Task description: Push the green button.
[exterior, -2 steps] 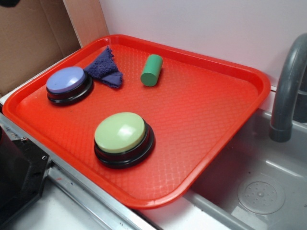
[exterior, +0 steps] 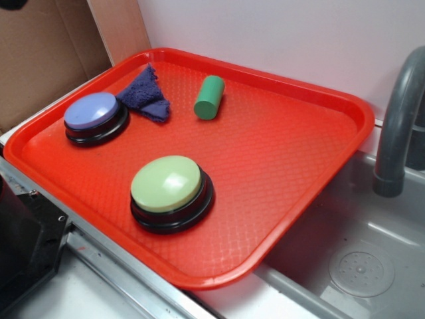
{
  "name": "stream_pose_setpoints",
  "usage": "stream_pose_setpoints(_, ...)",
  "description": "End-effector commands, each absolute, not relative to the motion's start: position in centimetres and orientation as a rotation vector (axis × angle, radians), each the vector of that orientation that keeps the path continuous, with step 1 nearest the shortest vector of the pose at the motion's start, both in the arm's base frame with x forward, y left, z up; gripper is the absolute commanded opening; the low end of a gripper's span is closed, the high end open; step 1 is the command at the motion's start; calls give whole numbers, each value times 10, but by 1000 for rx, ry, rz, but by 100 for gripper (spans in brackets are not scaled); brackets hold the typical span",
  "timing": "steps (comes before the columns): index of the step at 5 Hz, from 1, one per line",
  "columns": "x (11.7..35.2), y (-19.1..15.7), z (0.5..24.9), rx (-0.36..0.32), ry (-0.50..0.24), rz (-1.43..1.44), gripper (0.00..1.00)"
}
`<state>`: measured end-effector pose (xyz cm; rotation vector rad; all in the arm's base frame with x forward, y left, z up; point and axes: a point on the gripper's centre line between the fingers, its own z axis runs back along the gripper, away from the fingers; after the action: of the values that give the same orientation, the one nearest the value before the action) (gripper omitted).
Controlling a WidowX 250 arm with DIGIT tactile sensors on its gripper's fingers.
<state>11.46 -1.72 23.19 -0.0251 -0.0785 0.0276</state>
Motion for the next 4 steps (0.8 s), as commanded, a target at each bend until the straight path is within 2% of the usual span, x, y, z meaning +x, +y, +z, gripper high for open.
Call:
stream_pose_setpoints(1, 165, -128, 149, 123, -171, -476, 100)
stream_pose_setpoints(2, 166, -140, 118, 119, -185, -496, 100)
stream_pose_setpoints(3, 156, -131, 95, 92, -142, -455, 100)
stream_pose_setpoints(4, 167, -105, 78, 65, -89, -352, 100)
